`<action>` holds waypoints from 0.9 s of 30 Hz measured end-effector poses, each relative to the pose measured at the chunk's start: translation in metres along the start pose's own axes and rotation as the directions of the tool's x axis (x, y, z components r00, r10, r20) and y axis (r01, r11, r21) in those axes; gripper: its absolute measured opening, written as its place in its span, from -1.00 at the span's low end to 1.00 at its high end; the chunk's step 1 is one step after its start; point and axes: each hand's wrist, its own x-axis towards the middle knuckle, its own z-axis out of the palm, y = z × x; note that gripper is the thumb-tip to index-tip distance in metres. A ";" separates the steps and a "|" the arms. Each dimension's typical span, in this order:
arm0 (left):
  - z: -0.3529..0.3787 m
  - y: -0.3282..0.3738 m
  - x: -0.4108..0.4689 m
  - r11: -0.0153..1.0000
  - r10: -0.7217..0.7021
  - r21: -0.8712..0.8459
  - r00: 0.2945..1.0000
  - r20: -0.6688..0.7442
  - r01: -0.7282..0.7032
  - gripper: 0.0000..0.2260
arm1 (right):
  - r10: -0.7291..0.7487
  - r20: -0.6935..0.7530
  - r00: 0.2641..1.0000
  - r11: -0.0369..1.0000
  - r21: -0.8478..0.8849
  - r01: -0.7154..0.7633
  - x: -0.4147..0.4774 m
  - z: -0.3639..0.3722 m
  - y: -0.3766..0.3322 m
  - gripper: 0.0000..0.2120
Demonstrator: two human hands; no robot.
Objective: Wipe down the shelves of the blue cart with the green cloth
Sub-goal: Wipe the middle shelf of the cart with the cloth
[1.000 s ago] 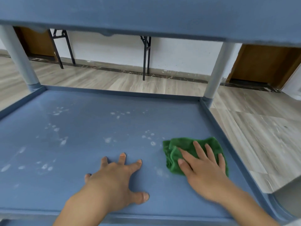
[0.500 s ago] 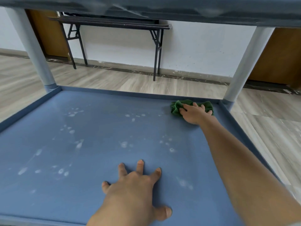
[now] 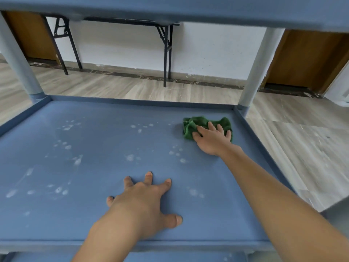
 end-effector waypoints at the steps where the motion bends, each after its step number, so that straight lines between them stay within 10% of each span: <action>1: 0.001 0.001 -0.002 1.000 0.003 0.002 1.000 0.002 -0.003 -0.13 | -0.016 0.009 1.000 1.000 -0.004 0.016 -0.024 0.003 0.002 -0.47; 14: 0.001 0.001 -0.003 0.998 -0.029 -0.063 0.999 0.017 0.030 -0.14 | -0.128 -0.043 0.991 0.984 -0.129 0.121 -0.271 0.024 0.021 -0.58; 27: 0.000 0.007 -0.004 0.997 -0.069 -0.029 0.997 0.033 0.070 -0.14 | -0.103 0.071 0.992 0.995 -0.012 0.104 -0.005 0.002 -0.026 -0.53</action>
